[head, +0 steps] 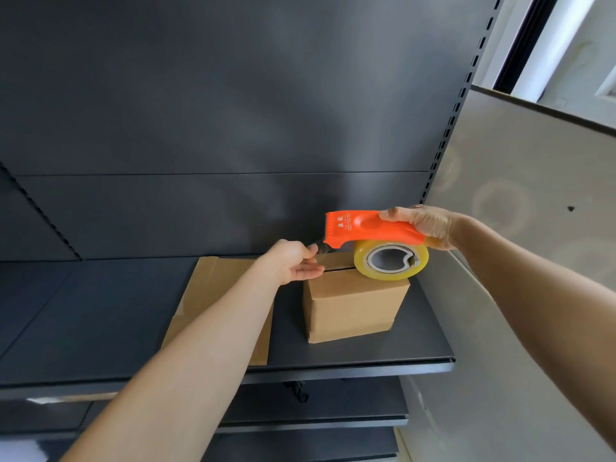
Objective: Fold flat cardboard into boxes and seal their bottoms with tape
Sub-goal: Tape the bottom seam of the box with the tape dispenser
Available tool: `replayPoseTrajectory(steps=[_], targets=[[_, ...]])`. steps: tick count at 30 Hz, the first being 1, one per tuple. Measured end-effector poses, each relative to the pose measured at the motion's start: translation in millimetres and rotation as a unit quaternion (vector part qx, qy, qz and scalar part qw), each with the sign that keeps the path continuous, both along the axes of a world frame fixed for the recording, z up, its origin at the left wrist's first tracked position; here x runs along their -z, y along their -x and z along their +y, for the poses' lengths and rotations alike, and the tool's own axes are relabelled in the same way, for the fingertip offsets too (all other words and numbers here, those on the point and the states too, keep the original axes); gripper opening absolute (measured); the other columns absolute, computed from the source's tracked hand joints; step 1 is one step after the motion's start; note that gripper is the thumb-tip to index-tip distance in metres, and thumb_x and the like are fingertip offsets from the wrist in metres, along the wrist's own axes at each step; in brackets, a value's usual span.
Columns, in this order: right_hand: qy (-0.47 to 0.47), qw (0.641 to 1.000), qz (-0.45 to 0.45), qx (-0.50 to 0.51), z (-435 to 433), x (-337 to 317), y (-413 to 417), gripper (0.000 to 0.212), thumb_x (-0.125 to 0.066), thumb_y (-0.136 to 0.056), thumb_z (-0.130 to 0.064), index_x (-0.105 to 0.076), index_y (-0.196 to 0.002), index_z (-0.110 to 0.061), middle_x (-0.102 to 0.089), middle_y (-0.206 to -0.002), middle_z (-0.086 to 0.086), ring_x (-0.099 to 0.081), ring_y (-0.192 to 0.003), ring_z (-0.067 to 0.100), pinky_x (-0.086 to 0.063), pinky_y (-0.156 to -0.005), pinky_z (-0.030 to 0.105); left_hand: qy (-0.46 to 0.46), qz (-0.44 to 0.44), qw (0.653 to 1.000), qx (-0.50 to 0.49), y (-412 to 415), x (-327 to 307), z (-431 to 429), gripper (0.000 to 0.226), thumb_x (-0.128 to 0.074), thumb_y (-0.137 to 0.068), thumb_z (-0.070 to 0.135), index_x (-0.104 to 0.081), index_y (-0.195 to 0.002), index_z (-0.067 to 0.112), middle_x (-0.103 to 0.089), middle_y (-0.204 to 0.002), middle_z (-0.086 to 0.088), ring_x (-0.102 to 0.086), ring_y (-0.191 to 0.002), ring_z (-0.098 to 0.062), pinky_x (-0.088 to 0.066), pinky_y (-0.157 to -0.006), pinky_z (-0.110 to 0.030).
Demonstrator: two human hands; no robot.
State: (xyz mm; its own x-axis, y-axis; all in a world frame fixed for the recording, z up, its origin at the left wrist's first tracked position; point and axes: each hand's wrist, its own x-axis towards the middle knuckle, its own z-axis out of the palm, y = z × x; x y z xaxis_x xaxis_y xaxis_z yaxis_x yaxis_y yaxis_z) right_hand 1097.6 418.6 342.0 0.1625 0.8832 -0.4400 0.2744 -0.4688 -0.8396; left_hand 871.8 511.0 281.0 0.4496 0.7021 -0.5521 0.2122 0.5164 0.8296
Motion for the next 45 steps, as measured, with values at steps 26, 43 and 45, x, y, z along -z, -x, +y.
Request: replayPoseTrajectory(steps=[26, 43, 45], targets=[[0.071, 0.925, -0.344, -0.146, 30.6, -27.1, 15.4, 0.058, -0.061, -0.074, -0.066, -0.069, -0.1, -0.015, -0.072, -0.098, 0.004, -0.067, -0.091, 0.023, -0.048, -0.096, 0.041, 0.001, 0.034, 0.999, -0.027, 16.8, 0.6, -13.8, 0.015, -0.049, -0.096, 0.001, -0.046, -0.111, -0.002, -0.048, -0.079, -0.01, -0.062, -0.081, -0.022, -0.056, -0.076, -0.042], [0.07, 0.888, -0.413, -0.192, 41.9, -26.3, 48.6, 0.054, -0.062, -0.076, -0.065, -0.069, -0.089, -0.014, -0.068, -0.087, 0.004, -0.065, -0.081, 0.022, -0.049, -0.084, 0.037, 0.082, -0.004, 0.994, -0.073, 45.1, 37.1, -26.2, 0.046, -0.056, -0.092, 0.003, -0.041, -0.135, -0.005, -0.051, -0.084, -0.012, -0.056, -0.079, -0.022, -0.052, -0.084, -0.05], [0.07, 0.887, -0.413, -0.193, 42.2, -26.3, 48.8, 0.053, -0.061, -0.077, -0.066, -0.068, -0.088, -0.015, -0.069, -0.087, 0.004, -0.065, -0.08, 0.021, -0.049, -0.082, 0.036, 0.074, -0.006, 0.994, -0.077, 46.6, 35.8, -23.3, 0.045, -0.057, -0.092, 0.003, -0.043, -0.134, -0.005, -0.051, -0.083, -0.012, -0.057, -0.079, -0.022, -0.053, -0.084, -0.05]])
